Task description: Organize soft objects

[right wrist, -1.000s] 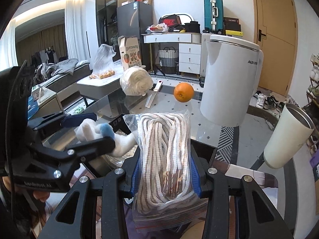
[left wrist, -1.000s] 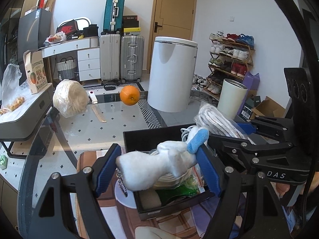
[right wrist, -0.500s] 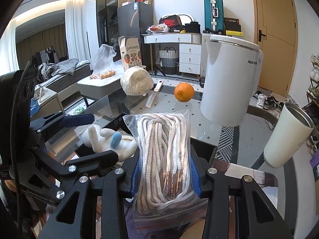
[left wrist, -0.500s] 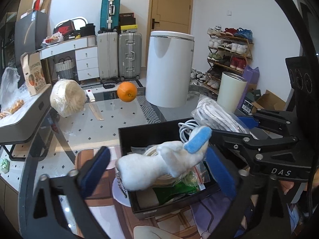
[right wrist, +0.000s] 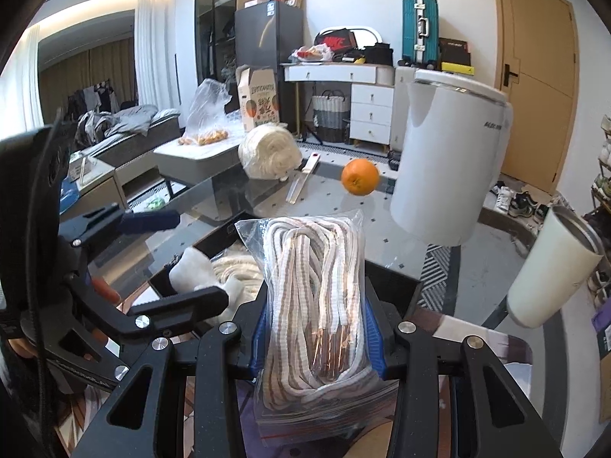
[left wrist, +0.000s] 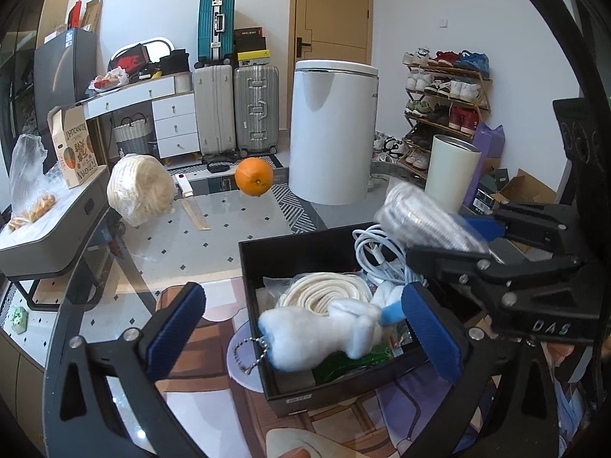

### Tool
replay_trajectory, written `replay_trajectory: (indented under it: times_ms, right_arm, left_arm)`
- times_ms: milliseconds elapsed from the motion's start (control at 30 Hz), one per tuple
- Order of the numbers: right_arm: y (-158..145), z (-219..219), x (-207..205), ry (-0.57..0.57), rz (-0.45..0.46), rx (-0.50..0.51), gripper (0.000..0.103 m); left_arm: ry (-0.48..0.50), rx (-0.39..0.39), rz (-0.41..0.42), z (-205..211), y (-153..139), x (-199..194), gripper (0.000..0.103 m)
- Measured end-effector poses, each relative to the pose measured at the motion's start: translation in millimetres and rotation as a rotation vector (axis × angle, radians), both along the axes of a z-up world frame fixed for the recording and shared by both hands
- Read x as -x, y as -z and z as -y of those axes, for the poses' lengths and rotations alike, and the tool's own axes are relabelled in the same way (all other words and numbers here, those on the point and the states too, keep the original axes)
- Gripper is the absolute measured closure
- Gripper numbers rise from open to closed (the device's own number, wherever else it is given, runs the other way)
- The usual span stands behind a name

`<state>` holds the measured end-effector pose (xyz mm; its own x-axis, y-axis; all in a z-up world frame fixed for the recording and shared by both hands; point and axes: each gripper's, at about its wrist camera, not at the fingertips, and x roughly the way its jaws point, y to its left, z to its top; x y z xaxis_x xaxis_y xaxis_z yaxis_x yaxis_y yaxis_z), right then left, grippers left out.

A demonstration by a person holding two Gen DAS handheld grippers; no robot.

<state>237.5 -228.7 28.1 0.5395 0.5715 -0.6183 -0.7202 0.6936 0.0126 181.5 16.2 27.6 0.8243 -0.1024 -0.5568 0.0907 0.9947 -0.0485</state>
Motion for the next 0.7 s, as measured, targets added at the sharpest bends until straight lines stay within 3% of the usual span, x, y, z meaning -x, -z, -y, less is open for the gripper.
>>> replay_trajectory:
  times_ms: [267,433,700]
  right_arm:
    - [6,-15,4,-0.074,0.005,0.074,0.061]
    - [-3,-4,7,-0.071,0.013,0.057,0.042]
    - [-11,26,21,-0.029,0.024,0.028,0.027]
  left_arm:
    - [-0.010,-0.005,-0.001,-3,4,6,0.000]
    - [-0.009,0.004,-0.002,-5,3,8,0.000]
    - [-0.011,0.005,0.015,-5,-1,17,0.000]
